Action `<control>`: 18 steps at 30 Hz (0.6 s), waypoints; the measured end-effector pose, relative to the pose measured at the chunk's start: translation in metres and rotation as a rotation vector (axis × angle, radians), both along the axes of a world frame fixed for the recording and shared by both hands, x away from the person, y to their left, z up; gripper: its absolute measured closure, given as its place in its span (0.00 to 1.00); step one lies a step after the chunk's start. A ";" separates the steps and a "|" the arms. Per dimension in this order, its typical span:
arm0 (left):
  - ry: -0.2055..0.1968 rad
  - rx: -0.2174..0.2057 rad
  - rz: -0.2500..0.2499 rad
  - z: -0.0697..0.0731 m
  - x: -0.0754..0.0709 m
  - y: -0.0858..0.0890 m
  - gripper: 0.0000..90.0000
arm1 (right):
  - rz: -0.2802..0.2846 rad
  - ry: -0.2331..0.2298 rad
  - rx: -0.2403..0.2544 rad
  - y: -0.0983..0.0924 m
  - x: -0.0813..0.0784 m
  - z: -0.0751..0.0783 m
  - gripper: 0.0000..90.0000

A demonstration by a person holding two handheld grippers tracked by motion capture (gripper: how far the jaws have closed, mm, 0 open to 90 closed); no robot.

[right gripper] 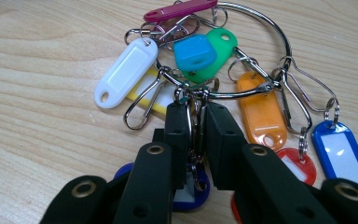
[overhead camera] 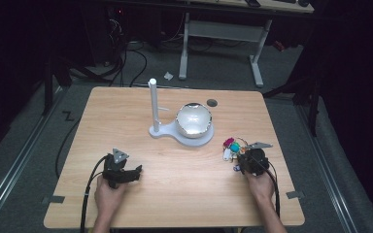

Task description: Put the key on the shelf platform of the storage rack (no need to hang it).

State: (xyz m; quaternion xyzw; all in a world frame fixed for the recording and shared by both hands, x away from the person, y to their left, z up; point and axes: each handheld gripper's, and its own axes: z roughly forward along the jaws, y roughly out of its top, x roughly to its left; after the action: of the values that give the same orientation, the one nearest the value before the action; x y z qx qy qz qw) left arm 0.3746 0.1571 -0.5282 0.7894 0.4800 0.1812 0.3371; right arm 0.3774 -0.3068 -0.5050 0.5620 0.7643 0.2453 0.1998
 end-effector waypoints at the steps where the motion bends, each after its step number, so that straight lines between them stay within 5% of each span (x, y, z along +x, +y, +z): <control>1: 0.000 0.000 0.000 0.000 0.000 0.000 0.20 | 0.002 -0.001 0.001 0.000 0.000 0.000 0.90; 18: 0.000 0.000 0.000 0.000 0.000 0.000 0.20 | 0.036 -0.112 0.053 -0.008 -0.014 0.023 0.91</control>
State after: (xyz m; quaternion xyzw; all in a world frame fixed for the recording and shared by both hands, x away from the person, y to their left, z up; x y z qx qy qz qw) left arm 0.3746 0.1572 -0.5282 0.7893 0.4801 0.1810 0.3372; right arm 0.3637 -0.3148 -0.4821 0.5388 0.7550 0.3000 0.2227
